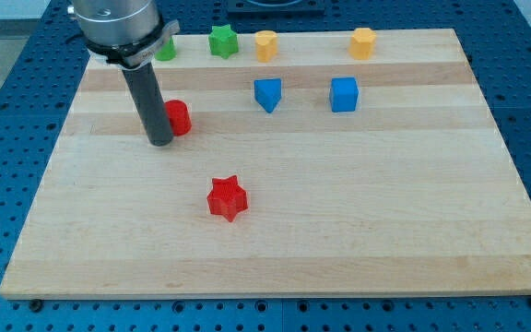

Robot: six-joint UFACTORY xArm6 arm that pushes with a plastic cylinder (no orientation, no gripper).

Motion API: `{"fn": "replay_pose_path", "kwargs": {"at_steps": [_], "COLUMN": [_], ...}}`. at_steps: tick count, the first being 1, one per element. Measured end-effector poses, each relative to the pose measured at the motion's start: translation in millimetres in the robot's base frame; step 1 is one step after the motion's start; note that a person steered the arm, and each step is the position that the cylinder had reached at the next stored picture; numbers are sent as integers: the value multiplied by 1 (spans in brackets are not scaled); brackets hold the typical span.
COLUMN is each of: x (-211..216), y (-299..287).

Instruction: Push the red circle slightly up

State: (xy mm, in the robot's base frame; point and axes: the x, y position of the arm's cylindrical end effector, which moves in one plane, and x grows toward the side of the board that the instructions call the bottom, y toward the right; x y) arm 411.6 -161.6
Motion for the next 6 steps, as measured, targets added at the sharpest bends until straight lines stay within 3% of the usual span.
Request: {"fn": "replay_pose_path", "kwargs": {"at_steps": [4, 6], "x": [-43, -7], "y": [19, 23]}}
